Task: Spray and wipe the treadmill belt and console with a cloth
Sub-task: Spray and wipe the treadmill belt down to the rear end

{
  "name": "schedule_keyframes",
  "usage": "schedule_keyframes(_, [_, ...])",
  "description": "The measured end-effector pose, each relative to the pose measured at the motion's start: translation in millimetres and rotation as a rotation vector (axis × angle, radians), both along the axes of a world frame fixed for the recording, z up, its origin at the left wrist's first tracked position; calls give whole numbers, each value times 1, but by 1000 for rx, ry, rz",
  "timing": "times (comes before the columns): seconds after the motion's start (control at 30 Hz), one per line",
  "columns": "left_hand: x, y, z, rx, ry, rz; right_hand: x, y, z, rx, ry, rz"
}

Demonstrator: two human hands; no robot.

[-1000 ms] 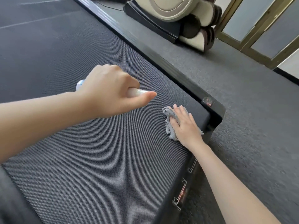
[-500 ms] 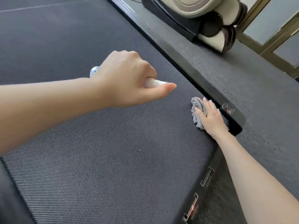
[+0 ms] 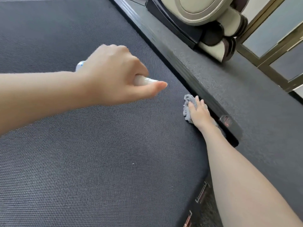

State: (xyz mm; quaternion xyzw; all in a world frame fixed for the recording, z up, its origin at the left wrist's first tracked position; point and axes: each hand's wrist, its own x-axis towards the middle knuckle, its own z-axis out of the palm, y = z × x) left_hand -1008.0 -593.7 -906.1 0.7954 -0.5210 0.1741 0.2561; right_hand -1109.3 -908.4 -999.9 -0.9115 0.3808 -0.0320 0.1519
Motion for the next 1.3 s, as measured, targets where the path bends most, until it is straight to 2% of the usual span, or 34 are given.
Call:
schedule_keyframes(0.13, [4, -1, -1, -2, 20, 13, 27, 40, 6, 21, 16, 164])
schedule_keyframes(0.3, [4, 2, 0, -11, 20, 15, 5, 168, 13, 57, -103, 777])
schedule_keyframes(0.4, [4, 4, -2, -16, 24, 30, -38, 202, 1, -50, -30, 961])
schedule_keyframes(0.47, [3, 5, -5, -20, 22, 42, -51, 195, -1, -108, -41, 930])
schedule_keyframes(0.57, [0, 5, -6, -12, 34, 48, -50, 165, -2, -63, -59, 772])
schedule_keyframes(0.67, [-2, 5, -6, -9, 32, 41, -61, 102, -5, -62, -83, 435])
schedule_keyframes(0.8, [-5, 8, -2, 1, 36, 33, -81, 7, -5, -98, -21, -40])
schedule_keyframes(0.87, [-7, 9, 1, 14, 30, 30, -77, -8, -5, -96, -2, -140])
schedule_keyframes(0.93, [-10, 10, 5, 17, 25, 23, -68, -1, -8, -67, 24, -138])
schedule_keyframes(1.03, [-16, 10, 13, 25, 13, 17, -49, 50, -4, -33, 3, 66])
schedule_keyframes(1.13, [-25, 11, 19, 28, -1, 6, -44, 143, 4, 11, -58, 445])
schedule_keyframes(1.23, [-33, 15, 21, 36, -15, -13, -76, 238, 5, -6, -85, 895])
schedule_keyframes(1.3, [-38, 17, 21, 40, -14, -27, -113, 266, -1, -61, -74, 1032])
